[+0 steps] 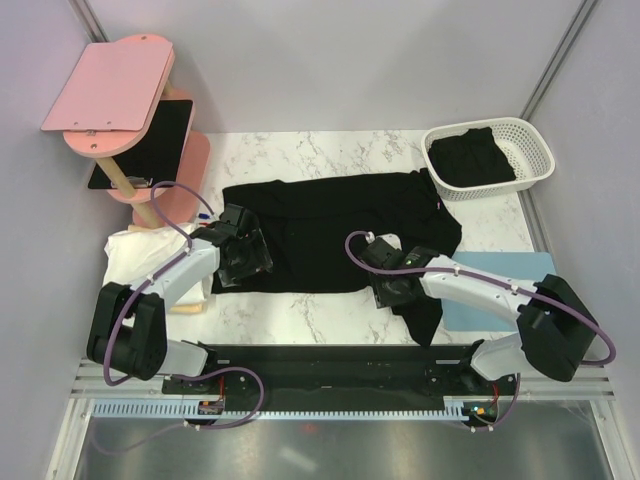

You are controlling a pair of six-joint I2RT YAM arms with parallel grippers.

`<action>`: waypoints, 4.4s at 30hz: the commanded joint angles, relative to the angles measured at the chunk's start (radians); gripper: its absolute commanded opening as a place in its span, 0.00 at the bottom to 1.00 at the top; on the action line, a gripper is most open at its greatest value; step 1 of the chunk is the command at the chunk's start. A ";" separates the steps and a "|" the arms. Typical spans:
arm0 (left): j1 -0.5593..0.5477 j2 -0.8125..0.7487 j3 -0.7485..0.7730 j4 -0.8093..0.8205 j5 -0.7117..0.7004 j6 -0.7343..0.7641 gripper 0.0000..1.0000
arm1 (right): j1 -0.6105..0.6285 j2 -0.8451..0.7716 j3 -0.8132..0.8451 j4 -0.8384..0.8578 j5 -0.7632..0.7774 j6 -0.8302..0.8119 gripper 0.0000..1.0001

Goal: Fold and stack the t-shirts
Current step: Grap the side of the flattened tshirt closest away from the robot with both arms

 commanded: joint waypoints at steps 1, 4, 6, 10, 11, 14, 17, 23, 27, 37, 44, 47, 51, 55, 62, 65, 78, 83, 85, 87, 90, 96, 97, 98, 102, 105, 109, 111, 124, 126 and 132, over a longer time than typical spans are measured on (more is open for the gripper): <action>0.004 0.007 0.032 0.020 0.003 0.028 0.91 | 0.021 0.014 0.077 -0.050 0.156 -0.004 0.48; 0.004 0.011 0.030 0.018 0.001 0.026 0.91 | 0.026 0.029 0.076 -0.044 0.147 -0.004 0.48; 0.005 0.013 0.027 0.018 0.000 0.028 0.91 | 0.030 0.040 0.068 -0.029 0.124 -0.001 0.47; 0.005 0.014 0.024 0.020 -0.005 0.029 0.91 | 0.047 0.049 0.064 -0.024 0.113 0.016 0.46; 0.005 0.016 0.023 0.020 -0.008 0.028 0.91 | 0.049 0.052 0.062 -0.026 0.113 0.019 0.45; 0.004 0.019 0.019 0.021 -0.009 0.028 0.91 | 0.055 0.047 0.053 -0.026 0.109 0.025 0.42; 0.004 0.022 0.015 0.023 -0.009 0.028 0.91 | 0.061 0.047 0.042 -0.021 0.109 0.031 0.41; 0.004 0.028 0.009 0.028 -0.014 0.029 0.91 | 0.063 0.074 0.016 -0.021 0.119 0.047 0.38; 0.004 0.025 0.006 0.028 -0.016 0.028 0.91 | 0.064 0.086 0.010 -0.018 0.121 0.045 0.36; 0.004 0.025 0.003 0.024 -0.026 0.029 0.91 | 0.064 0.069 0.019 0.003 0.084 0.019 0.06; 0.004 0.022 0.000 0.024 -0.037 0.032 0.91 | 0.066 0.041 0.045 0.019 0.015 -0.013 0.03; 0.004 0.017 0.004 0.021 -0.040 0.034 0.91 | 0.066 0.026 0.062 0.023 -0.060 -0.025 0.02; 0.004 0.016 0.009 0.014 -0.052 0.038 0.91 | 0.066 0.012 0.091 0.025 -0.154 -0.018 0.02; 0.005 0.021 0.016 0.005 -0.066 0.045 0.91 | 0.066 0.018 0.108 0.046 -0.233 -0.013 0.04; 0.005 0.021 0.018 -0.002 -0.068 0.051 0.91 | 0.064 0.087 0.104 0.076 -0.344 -0.013 0.18; 0.007 0.024 0.016 0.000 -0.068 0.051 0.91 | 0.066 0.094 0.117 0.046 -0.309 -0.024 0.46; 0.005 0.042 0.117 0.003 -0.077 0.101 0.88 | -0.112 0.098 0.271 0.040 0.196 -0.183 0.29; 0.005 0.088 0.185 -0.002 -0.071 0.126 0.04 | -0.258 0.355 0.419 0.106 0.211 -0.249 0.00; 0.005 0.102 0.204 -0.006 -0.071 0.123 0.02 | -0.283 0.435 0.493 0.106 0.231 -0.266 0.00; 0.005 0.102 0.207 -0.006 -0.066 0.123 0.02 | -0.309 0.530 0.533 0.105 0.254 -0.272 0.00; 0.007 0.094 0.199 -0.006 -0.069 0.130 0.02 | -0.339 0.613 0.588 0.109 0.283 -0.277 0.00; 0.005 0.085 0.187 -0.017 -0.095 0.144 0.02 | -0.385 0.701 0.639 0.111 0.285 -0.288 0.00; 0.005 0.085 0.187 -0.018 -0.094 0.144 0.02 | -0.391 0.706 0.637 0.109 0.283 -0.289 0.00; 0.007 0.086 0.187 -0.020 -0.094 0.146 0.02 | -0.402 0.719 0.634 0.108 0.287 -0.291 0.00; 0.005 0.090 0.191 -0.023 -0.098 0.146 0.02 | -0.454 0.716 0.598 0.105 0.296 -0.292 0.00; 0.007 0.093 0.193 -0.023 -0.103 0.144 0.02 | -0.499 0.696 0.546 0.115 0.291 -0.303 0.00; 0.005 0.103 0.188 -0.025 -0.104 0.138 0.02 | -0.528 0.657 0.512 0.125 0.277 -0.317 0.00; 0.005 0.108 0.188 -0.025 -0.103 0.138 0.02 | -0.528 0.641 0.498 0.126 0.235 -0.323 0.00; 0.024 0.149 0.121 -0.034 -0.115 0.052 0.90 | -0.439 0.435 0.464 0.146 0.038 -0.361 0.01; 0.031 0.113 0.095 -0.009 -0.108 0.049 0.93 | -0.439 0.388 0.458 0.164 0.011 -0.345 0.09; 0.102 -0.068 -0.023 0.050 -0.028 -0.004 0.95 | -0.438 0.243 0.433 0.186 -0.040 -0.312 0.28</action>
